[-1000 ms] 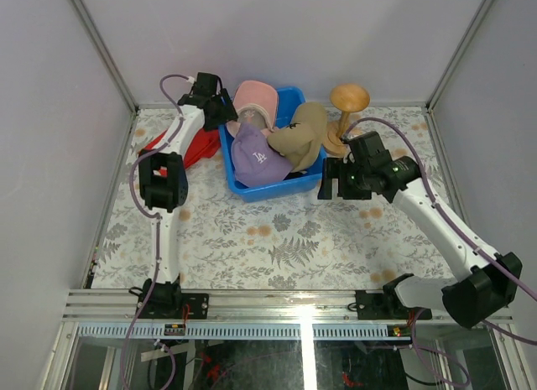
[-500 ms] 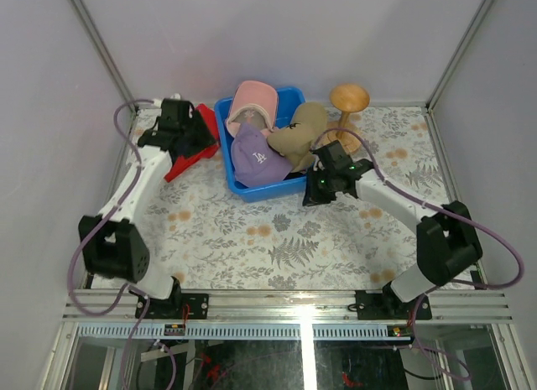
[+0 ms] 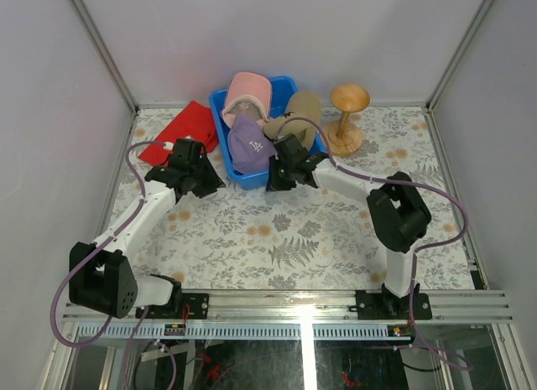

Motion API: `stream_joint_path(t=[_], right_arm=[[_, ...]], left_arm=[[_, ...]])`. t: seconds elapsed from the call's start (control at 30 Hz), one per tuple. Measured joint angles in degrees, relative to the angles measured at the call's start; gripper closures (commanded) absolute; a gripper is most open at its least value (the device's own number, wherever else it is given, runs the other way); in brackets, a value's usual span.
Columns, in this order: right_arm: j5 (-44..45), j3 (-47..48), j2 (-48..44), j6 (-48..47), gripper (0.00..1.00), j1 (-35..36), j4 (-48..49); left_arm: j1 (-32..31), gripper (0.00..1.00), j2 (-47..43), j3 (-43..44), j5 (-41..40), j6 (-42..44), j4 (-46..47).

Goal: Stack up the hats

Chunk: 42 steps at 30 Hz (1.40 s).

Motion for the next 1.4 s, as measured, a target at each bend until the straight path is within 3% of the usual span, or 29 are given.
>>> stream_joint_path(t=[0.17, 0.33, 0.67, 0.93, 1.1, 1.27, 1.4], right_arm=[[-0.7, 10.9, 7.8, 0.5, 0.81, 1.2, -1.0], [-0.6, 12.9, 7.6, -1.8, 0.78, 1.7, -1.3], [11.5, 1.0, -18.8, -9.0, 0.67, 0.5, -7.9], [17.3, -1.9, -25.3, -11.1, 0.65, -1.9, -12.4], [17.9, -2.8, -25.2, -11.9, 0.62, -6.4, -15.8], [17.9, -2.7, -25.2, -13.0, 0.6, -9.9, -17.1], [17.7, -0.7, -24.8, -13.9, 0.49, -12.6, -18.7]], left_arm=[[-0.6, 0.64, 0.6, 0.0, 0.0, -1.3, 0.6], [-1.5, 0.63, 4.4, 0.9, 0.2, -2.4, 3.6], [-3.6, 0.67, 17.0, 4.1, -1.8, -2.1, 10.1], [-2.5, 0.68, 25.0, 10.7, -6.9, 0.8, 8.8], [1.7, 0.68, 25.4, 11.6, -7.1, 2.7, 6.5], [10.2, 0.68, 28.3, 14.8, -7.3, 5.3, 3.0], [15.2, 0.68, 34.6, 21.5, -7.8, 7.1, 6.7]])
